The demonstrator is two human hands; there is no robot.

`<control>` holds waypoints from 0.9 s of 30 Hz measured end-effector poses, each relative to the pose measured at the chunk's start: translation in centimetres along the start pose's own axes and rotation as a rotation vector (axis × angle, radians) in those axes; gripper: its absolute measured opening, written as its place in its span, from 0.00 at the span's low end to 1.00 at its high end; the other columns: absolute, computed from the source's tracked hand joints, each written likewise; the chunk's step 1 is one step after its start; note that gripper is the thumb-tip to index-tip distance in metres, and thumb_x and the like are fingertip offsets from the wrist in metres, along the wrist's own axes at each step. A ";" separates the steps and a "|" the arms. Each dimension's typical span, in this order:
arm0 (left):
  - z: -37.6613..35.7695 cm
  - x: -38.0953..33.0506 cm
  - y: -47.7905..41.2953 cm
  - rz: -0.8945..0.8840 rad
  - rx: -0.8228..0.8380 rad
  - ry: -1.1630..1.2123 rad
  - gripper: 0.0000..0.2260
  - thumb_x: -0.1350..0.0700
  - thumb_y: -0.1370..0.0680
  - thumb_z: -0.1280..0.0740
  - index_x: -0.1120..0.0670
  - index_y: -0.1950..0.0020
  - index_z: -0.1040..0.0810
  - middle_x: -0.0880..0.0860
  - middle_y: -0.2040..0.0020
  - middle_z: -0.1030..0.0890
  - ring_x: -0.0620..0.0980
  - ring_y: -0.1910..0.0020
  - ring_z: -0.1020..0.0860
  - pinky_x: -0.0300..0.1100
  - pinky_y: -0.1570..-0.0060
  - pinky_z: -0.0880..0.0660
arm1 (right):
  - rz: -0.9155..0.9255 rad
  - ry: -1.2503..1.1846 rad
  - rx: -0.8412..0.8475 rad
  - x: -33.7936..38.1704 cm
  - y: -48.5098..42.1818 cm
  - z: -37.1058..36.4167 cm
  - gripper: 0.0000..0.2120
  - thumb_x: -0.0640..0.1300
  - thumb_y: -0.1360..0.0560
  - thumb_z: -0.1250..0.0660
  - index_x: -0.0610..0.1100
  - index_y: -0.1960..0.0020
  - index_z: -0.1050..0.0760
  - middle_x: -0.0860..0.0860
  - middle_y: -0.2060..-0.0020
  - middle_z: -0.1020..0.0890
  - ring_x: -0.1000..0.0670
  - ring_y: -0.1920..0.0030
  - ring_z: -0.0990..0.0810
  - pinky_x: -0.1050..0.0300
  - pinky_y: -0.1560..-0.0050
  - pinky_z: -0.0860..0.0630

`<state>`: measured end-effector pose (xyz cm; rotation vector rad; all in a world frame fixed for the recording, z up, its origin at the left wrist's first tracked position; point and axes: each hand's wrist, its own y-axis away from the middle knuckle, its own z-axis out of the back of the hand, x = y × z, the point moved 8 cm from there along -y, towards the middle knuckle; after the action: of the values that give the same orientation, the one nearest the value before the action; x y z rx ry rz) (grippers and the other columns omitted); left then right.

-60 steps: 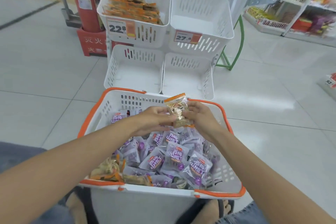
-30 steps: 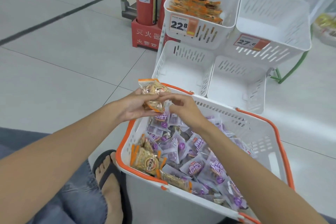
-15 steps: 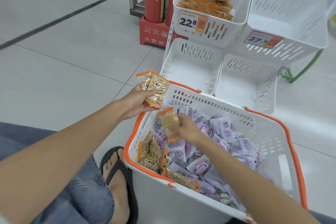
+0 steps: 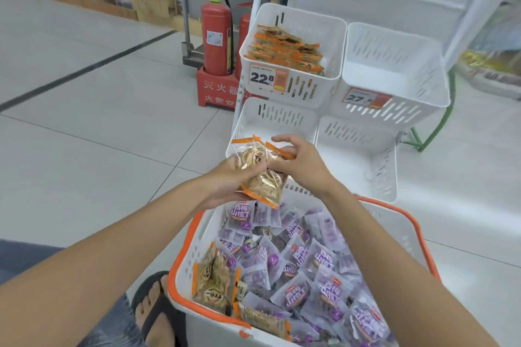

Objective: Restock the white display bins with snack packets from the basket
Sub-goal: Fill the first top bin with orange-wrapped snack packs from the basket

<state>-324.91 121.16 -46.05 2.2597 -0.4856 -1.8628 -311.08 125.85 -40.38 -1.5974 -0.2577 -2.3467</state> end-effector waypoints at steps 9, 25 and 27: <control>-3.3 -10.4 -5.4 -0.217 -0.099 -0.190 0.45 0.21 0.35 0.40 0.45 0.25 0.38 0.48 0.29 0.28 0.47 0.35 0.25 0.48 0.34 0.30 | -0.208 -0.517 -0.081 1.2 -6.2 0.6 0.21 0.57 0.22 0.36 0.48 0.34 0.27 0.47 0.44 0.17 0.46 0.46 0.16 0.46 0.42 0.21; 3.1 -30.1 -23.9 -0.634 -0.304 -0.618 0.24 0.37 0.22 0.38 0.55 0.40 0.34 0.49 0.54 0.26 0.49 0.54 0.24 0.49 0.49 0.25 | 0.084 -0.373 -0.215 7.7 -28.3 9.0 0.24 0.49 0.35 0.25 0.48 0.41 0.25 0.48 0.49 0.15 0.46 0.50 0.16 0.45 0.46 0.20; 4.3 -30.9 -26.1 -0.606 -0.332 -0.754 0.25 0.34 0.22 0.43 0.55 0.39 0.34 0.51 0.51 0.25 0.53 0.48 0.23 0.56 0.42 0.27 | 0.087 -0.301 -0.190 7.6 -31.0 8.8 0.24 0.50 0.35 0.26 0.47 0.40 0.24 0.48 0.49 0.15 0.45 0.49 0.16 0.42 0.43 0.21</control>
<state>-330.60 156.80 -27.23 1.5175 0.4718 -2.8123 -316.39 156.73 -29.59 -2.0092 -0.0257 -2.1141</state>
